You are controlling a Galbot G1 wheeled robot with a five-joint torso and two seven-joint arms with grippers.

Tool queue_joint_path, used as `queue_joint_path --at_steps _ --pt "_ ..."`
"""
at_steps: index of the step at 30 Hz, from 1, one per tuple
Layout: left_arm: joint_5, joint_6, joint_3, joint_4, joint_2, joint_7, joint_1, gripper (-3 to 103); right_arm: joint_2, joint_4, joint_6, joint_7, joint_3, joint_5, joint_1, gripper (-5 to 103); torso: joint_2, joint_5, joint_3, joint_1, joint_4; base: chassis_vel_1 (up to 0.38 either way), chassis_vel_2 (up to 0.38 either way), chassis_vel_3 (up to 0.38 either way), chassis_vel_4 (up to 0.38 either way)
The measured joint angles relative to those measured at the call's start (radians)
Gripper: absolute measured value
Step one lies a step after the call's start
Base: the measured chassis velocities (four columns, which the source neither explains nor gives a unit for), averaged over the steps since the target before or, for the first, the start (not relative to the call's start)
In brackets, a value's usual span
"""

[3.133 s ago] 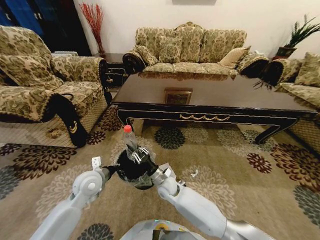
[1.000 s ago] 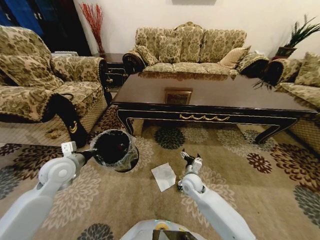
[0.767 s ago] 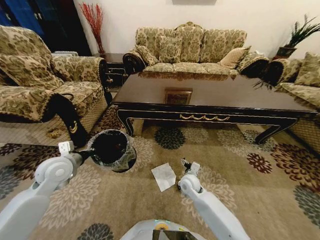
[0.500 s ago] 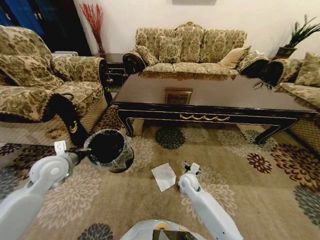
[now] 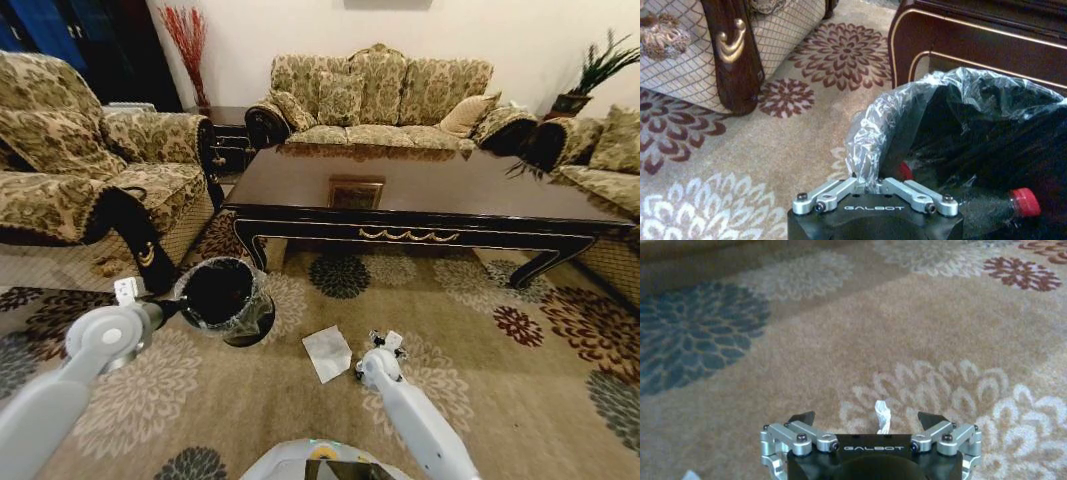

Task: Move to the front of the table and pick up the trash from the floor, then place it into the trash bin.

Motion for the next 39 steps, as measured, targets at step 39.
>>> queue_joint_path --at_steps 39 --pt "0.018 0.000 -0.016 -0.065 -0.004 0.003 0.067 1 0.105 -0.520 0.067 -0.311 0.230 0.008 0.195 100 0.000 0.0002 0.000 0.000 -0.0003 0.000 0.000 0.000 0.000"
